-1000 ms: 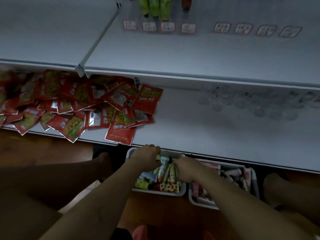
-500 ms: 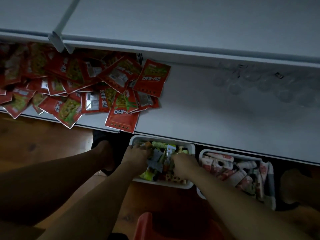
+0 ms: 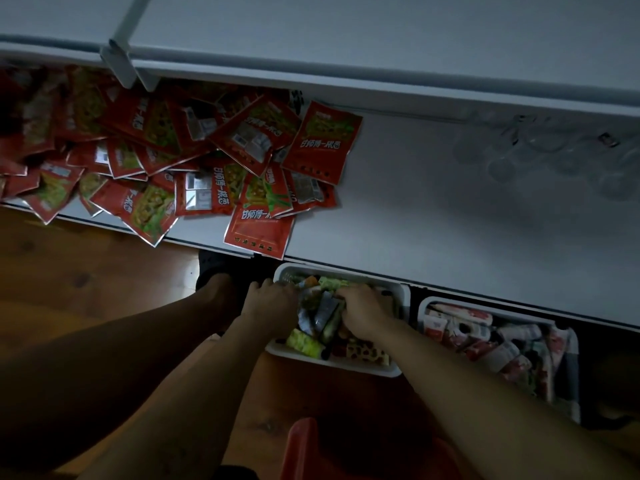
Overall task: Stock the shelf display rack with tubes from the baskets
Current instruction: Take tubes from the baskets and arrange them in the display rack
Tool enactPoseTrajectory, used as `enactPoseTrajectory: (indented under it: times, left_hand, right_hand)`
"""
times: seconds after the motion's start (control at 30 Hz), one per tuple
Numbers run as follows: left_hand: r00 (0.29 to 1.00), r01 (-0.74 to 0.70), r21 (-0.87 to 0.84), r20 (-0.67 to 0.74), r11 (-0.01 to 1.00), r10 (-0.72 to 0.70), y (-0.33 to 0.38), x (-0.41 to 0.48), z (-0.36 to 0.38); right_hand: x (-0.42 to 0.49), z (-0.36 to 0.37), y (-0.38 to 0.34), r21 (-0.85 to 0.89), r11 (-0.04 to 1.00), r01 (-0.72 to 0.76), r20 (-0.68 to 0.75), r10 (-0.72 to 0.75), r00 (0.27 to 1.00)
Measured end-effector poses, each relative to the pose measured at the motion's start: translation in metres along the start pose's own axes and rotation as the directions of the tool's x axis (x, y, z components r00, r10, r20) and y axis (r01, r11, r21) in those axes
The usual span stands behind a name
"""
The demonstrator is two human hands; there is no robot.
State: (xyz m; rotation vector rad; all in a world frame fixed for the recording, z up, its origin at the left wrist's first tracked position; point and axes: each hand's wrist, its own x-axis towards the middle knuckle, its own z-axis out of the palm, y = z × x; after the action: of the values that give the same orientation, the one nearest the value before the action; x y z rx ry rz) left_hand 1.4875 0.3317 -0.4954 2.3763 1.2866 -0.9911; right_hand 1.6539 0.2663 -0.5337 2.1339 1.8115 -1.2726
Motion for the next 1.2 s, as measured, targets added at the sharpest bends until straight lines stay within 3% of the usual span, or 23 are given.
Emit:
enactPoseTrajectory:
  times: [0.1,0.27,0.53,0.73,0.93,1.07,1.2]
  left_hand:
    - [0.999,0.045,-0.202,-0.004,0.978,-0.047,-0.01,-0.003,0.005]
    - [0.993,0.087,-0.432,-0.036,0.898,-0.113,-0.009,-0.003,0.025]
    - [0.992,0.116,-0.679,0.045,0.725,-0.116,-0.011,-0.002,0.027]
    - [0.991,0.131,-0.71,0.08,0.691,-0.105,-0.009,-0.009,0.018]
    - [0.998,0.043,-0.65,0.001,0.759,-0.056,0.005,-0.023,-0.011]
    - [0.992,-0.001,-0.679,-0.093,0.734,-0.085,0.016,-0.04,-0.037]
    - [0.988,-0.116,-0.665,-0.153,0.738,0.017,0.024,-0.061,-0.064]
  right_hand:
    - [0.006,0.006,-0.01,-0.058,0.998,0.033,0.071,-0.029,0.997]
    - [0.015,0.009,-0.031,-0.194,0.98,-0.05,0.144,0.079,0.986]
    - [0.014,0.018,-0.021,-0.043,0.995,-0.093,0.036,0.095,0.995]
    - [0.012,0.006,-0.009,0.217,0.976,-0.03,0.091,0.01,0.996]
    - [-0.015,-0.018,0.003,0.269,0.963,0.01,-0.085,0.013,0.996]
    - [-0.04,-0.047,0.006,0.369,0.928,0.056,-0.208,0.024,0.978]
    - [-0.074,-0.079,-0.001,0.38,0.915,0.139,-0.189,-0.07,0.979]
